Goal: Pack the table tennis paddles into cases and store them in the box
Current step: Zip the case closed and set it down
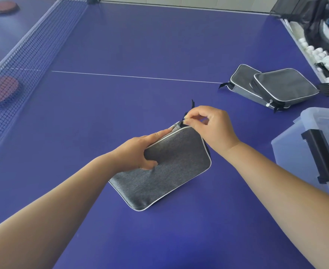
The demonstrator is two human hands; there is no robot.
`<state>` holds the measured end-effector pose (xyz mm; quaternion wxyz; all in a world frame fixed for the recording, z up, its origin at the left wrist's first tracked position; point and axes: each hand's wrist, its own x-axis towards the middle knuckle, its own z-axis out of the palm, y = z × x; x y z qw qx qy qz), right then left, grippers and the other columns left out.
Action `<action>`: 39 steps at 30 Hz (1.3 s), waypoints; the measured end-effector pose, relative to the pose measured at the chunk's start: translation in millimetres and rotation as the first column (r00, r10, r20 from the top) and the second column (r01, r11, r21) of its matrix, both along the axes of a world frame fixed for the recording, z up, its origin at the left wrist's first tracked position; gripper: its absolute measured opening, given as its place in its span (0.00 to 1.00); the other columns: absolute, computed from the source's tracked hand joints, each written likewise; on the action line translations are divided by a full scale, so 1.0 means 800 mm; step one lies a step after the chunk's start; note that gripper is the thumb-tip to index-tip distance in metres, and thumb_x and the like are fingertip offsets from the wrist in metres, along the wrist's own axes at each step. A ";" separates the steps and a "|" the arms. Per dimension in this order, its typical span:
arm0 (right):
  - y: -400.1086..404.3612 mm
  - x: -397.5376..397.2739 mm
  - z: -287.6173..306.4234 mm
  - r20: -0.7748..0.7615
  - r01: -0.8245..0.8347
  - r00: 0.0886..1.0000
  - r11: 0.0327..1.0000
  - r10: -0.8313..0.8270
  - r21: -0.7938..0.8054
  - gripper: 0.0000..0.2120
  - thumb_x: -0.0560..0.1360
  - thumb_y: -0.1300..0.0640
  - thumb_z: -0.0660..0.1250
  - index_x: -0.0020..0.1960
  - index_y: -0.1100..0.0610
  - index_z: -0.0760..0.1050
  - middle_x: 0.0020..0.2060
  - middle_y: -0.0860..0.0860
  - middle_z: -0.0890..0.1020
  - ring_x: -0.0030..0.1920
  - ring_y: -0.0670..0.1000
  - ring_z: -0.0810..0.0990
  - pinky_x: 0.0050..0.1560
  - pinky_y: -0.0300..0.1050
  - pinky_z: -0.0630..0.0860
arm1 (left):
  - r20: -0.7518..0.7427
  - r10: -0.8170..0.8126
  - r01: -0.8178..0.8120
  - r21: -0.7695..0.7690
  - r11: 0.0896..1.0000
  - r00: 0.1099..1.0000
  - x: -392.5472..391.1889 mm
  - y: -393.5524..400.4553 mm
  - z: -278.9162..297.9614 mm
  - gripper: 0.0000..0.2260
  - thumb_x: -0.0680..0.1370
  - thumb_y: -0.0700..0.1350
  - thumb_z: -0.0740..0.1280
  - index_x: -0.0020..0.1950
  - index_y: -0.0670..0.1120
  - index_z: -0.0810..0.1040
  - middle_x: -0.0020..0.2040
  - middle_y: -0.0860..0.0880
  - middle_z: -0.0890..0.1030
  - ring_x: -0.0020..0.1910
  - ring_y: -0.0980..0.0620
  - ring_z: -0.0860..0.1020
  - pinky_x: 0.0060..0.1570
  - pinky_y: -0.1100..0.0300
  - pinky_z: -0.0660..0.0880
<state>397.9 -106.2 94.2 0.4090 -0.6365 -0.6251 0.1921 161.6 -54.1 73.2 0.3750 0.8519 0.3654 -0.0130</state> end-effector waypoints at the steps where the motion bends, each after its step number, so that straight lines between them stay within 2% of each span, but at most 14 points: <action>1: -0.007 0.005 -0.005 -0.101 0.011 0.995 0.997 -0.019 -0.082 0.12 0.71 0.52 0.75 0.54 0.47 0.79 0.46 0.42 0.83 0.46 0.40 0.80 0.47 0.34 0.76 | 0.007 0.009 -0.009 -0.003 1.000 1.000 -0.001 0.001 -0.001 0.45 0.71 0.44 0.72 0.70 0.79 0.47 0.51 0.59 0.79 0.41 0.56 0.78 0.45 0.59 0.78; 3: -0.023 0.017 -0.025 -0.247 -0.032 0.968 0.963 -0.037 -0.267 0.30 0.67 0.45 0.76 0.66 0.41 0.69 0.55 0.42 0.80 0.55 0.40 0.78 0.53 0.34 0.75 | 0.017 0.029 -0.028 -0.015 0.999 0.999 -0.003 0.003 -0.004 0.45 0.71 0.44 0.72 0.70 0.78 0.48 0.51 0.60 0.79 0.40 0.58 0.78 0.45 0.61 0.77; 5: -0.041 0.022 -0.048 -0.280 -0.099 0.960 0.894 -0.030 -0.437 0.38 0.65 0.44 0.77 0.69 0.39 0.62 0.59 0.41 0.77 0.60 0.41 0.76 0.57 0.38 0.73 | 0.013 0.044 -0.044 -0.026 0.999 0.999 -0.007 0.005 -0.006 0.45 0.71 0.44 0.72 0.71 0.78 0.48 0.49 0.60 0.79 0.38 0.59 0.78 0.42 0.63 0.76; 7: -0.055 0.017 -0.067 -0.253 -0.113 0.967 0.848 -0.026 -0.518 0.37 0.67 0.52 0.78 0.68 0.38 0.61 0.59 0.39 0.76 0.59 0.39 0.75 0.55 0.37 0.72 | 0.001 0.047 -0.047 -0.021 0.999 0.999 -0.008 0.006 -0.008 0.45 0.71 0.44 0.72 0.71 0.78 0.48 0.47 0.61 0.78 0.38 0.59 0.77 0.40 0.64 0.75; 10: -0.062 0.007 -0.082 -0.212 -0.050 0.975 0.864 -0.066 -0.500 0.33 0.70 0.58 0.76 0.67 0.41 0.63 0.59 0.39 0.75 0.58 0.40 0.74 0.50 0.33 0.70 | 0.001 0.072 -0.072 -0.034 0.997 0.997 -0.010 0.009 -0.015 0.42 0.70 0.48 0.73 0.72 0.76 0.52 0.56 0.62 0.76 0.47 0.59 0.78 0.46 0.60 0.77; 13: -0.061 0.003 -0.093 -0.201 -0.009 0.973 0.860 -0.110 -0.510 0.32 0.70 0.58 0.76 0.68 0.46 0.65 0.60 0.42 0.75 0.59 0.44 0.75 0.54 0.39 0.72 | 0.024 0.266 -0.263 -0.089 0.961 0.964 -0.031 0.008 -0.032 0.34 0.71 0.52 0.75 0.71 0.70 0.62 0.61 0.58 0.73 0.57 0.56 0.76 0.53 0.56 0.77; 16: -0.064 0.004 -0.103 -0.182 0.034 0.971 0.840 -0.156 -0.542 0.31 0.71 0.57 0.75 0.68 0.48 0.65 0.58 0.42 0.76 0.58 0.45 0.75 0.56 0.43 0.73 | 0.013 0.475 -0.472 -0.099 0.876 0.880 -0.066 -0.008 -0.058 0.28 0.73 0.52 0.74 0.70 0.62 0.69 0.60 0.56 0.74 0.58 0.54 0.75 0.54 0.60 0.72; 19: -0.063 0.003 -0.110 -0.175 0.067 0.964 0.821 -0.200 -0.567 0.30 0.71 0.56 0.74 0.69 0.48 0.64 0.58 0.41 0.75 0.58 0.45 0.76 0.52 0.41 0.72 | 0.011 0.641 -0.635 -0.124 0.763 0.768 -0.098 -0.043 -0.083 0.31 0.73 0.51 0.75 0.73 0.59 0.66 0.62 0.55 0.70 0.58 0.56 0.72 0.55 0.62 0.68; 22: -0.059 -0.001 -0.115 -0.193 0.095 0.949 0.806 -0.251 -0.584 0.31 0.72 0.56 0.74 0.70 0.47 0.62 0.61 0.42 0.73 0.56 0.45 0.75 0.47 0.37 0.71 | 0.061 0.787 -0.744 -0.287 0.603 0.614 -0.104 -0.079 -0.102 0.33 0.74 0.48 0.74 0.74 0.57 0.62 0.60 0.57 0.72 0.55 0.57 0.77 0.43 0.70 0.72; 24: -0.058 -0.005 -0.121 -0.221 0.101 0.934 0.802 -0.280 -0.589 0.31 0.73 0.56 0.73 0.71 0.45 0.62 0.63 0.43 0.71 0.60 0.47 0.74 0.51 0.41 0.71 | 0.044 0.829 -0.768 -0.353 0.535 0.557 -0.096 -0.093 -0.110 0.31 0.75 0.48 0.73 0.75 0.55 0.61 0.57 0.58 0.74 0.50 0.59 0.77 0.35 0.71 0.70; 27: -0.059 -0.012 -0.131 -0.253 0.114 0.913 0.797 -0.319 -0.594 0.28 0.75 0.56 0.71 0.68 0.39 0.62 0.62 0.43 0.72 0.64 0.45 0.70 0.55 0.44 0.71 | 0.046 0.880 -0.783 -0.437 0.443 0.473 -0.089 -0.098 -0.114 0.34 0.75 0.50 0.72 0.76 0.56 0.59 0.58 0.55 0.76 0.54 0.55 0.76 0.44 0.64 0.72; 29: -0.058 -0.019 -0.137 -0.272 0.131 0.894 0.788 -0.356 -0.602 0.26 0.75 0.56 0.70 0.66 0.38 0.64 0.60 0.45 0.75 0.61 0.46 0.74 0.50 0.43 0.74 | 0.071 0.903 -0.781 -0.475 0.405 0.424 -0.093 -0.093 -0.113 0.35 0.74 0.49 0.74 0.76 0.58 0.60 0.60 0.55 0.76 0.59 0.53 0.76 0.51 0.58 0.74; 34: -0.041 -0.045 -0.147 -0.347 0.146 0.833 0.777 -0.430 -0.612 0.26 0.74 0.54 0.71 0.66 0.39 0.65 0.57 0.46 0.78 0.55 0.46 0.79 0.45 0.40 0.74 | 0.166 0.899 -0.769 -0.471 0.432 0.404 -0.115 -0.054 -0.103 0.36 0.72 0.49 0.76 0.74 0.63 0.60 0.64 0.56 0.73 0.62 0.54 0.74 0.56 0.56 0.75; 39: -0.004 -0.074 -0.146 -0.400 0.108 0.815 0.788 -0.419 -0.606 0.30 0.70 0.52 0.75 0.68 0.43 0.67 0.60 0.43 0.78 0.57 0.44 0.79 0.56 0.46 0.77 | 0.213 0.853 -0.646 -0.573 0.504 0.476 -0.148 0.019 -0.093 0.43 0.66 0.47 0.80 0.75 0.62 0.60 0.64 0.60 0.74 0.62 0.58 0.76 0.58 0.57 0.76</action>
